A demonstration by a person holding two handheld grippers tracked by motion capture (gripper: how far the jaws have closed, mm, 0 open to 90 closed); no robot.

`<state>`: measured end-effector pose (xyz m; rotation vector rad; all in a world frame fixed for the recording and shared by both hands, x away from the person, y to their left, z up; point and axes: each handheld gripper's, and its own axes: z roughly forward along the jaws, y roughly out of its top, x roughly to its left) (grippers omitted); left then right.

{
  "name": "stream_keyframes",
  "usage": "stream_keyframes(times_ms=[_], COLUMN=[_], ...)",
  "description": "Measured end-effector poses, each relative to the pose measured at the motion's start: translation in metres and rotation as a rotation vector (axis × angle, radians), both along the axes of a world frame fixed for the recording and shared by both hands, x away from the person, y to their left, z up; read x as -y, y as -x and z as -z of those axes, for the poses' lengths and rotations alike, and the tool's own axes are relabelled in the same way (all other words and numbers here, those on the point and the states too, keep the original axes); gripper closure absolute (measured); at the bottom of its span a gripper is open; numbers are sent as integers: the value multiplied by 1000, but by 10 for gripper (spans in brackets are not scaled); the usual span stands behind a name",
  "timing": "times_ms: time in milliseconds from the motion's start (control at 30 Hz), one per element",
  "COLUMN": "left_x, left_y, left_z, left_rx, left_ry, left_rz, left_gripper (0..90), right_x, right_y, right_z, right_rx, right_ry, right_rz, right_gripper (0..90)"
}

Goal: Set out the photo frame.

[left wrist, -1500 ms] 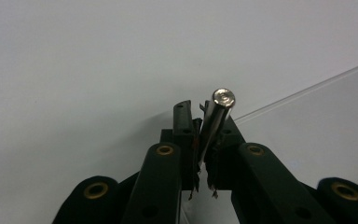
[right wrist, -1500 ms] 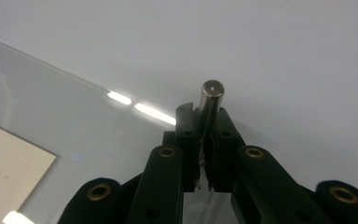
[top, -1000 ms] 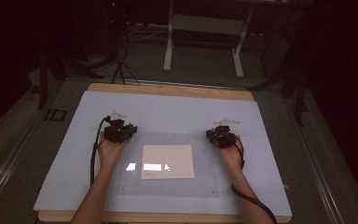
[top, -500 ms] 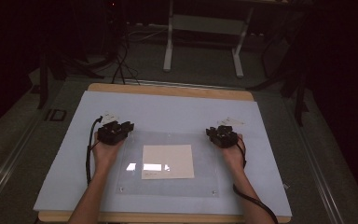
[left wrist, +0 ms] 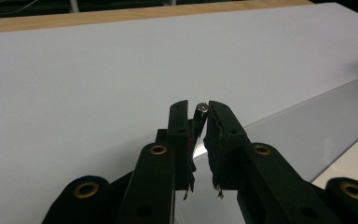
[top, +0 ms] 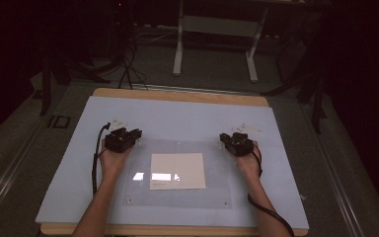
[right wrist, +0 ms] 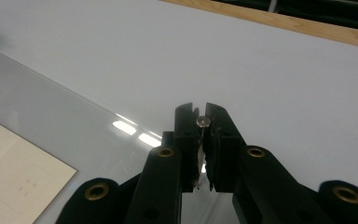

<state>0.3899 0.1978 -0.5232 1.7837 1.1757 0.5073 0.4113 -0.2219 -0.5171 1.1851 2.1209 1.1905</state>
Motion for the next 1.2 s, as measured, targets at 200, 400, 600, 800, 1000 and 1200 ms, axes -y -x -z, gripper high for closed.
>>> stream_keyframes(times_ms=[200, 400, 600, 800, 1000, 1200], left_x=[2, 3, 1, -5, -6, -6], left_y=[0, 3, 2, -4, -8, -18], left_z=[1, -1, 0, -2, -1, -2], left_rx=[4, 9, 5, -51, -70, -114], left_ry=[-16, -43, -21, 14, 46, 90], left_rz=[-13, -16, -10, 21, 8, -13], left_gripper=[834, 843, 843, 833, 833, 835], right_x=[1, 2, 3, 10, 10, 10], right_y=[-2, -4, -6, -15, -22, -34], right_z=[3, 1, 1, -1, -3, -6], right_rx=[-13, -34, -50, -139, -186, -240], right_ry=[-7, -17, -35, -105, -116, -122], right_rz=[-11, -14, -19, -48, -43, -40], right_gripper=[849, 848, 846, 827, 823, 830])
